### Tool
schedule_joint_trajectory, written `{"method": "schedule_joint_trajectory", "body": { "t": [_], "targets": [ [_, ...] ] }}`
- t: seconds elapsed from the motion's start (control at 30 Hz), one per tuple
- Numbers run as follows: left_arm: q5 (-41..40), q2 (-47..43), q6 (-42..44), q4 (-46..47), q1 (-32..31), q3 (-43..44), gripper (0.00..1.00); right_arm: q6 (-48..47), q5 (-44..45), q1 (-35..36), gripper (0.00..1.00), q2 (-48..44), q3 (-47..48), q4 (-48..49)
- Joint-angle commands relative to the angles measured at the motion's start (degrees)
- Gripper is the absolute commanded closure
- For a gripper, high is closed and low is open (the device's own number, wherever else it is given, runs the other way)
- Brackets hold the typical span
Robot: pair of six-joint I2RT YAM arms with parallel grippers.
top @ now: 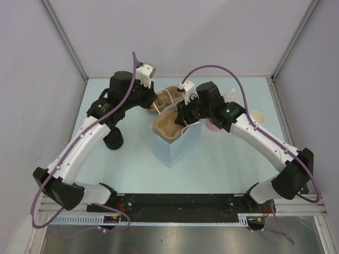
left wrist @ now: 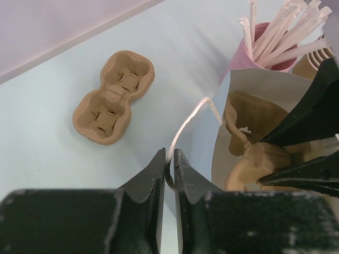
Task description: Pack the takeout coffee
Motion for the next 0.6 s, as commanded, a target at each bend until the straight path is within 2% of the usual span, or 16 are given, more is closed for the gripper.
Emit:
{"method": "schedule_joint_trajectory", "body": {
  "t": [0.0,0.23,0.57],
  "targets": [
    [-1.3,-2.8,0.2,2.5,0.3,-0.7,0.85,-1.6,2.9,0.9,0.73,0.5,0.3,-0.6],
    [-2.8,-3.7,0.3,3.4,0.3,-1.8,0.85,-3.2,7.1,2.7,0.73,1.0,0.3,-1.2],
    [-5.7,-6.0,2.9,6.9,0.3,-5.0,0.85,-3.1,7.1,3.8,0.72,3.2,0.1,-2.1]
  ]
}}
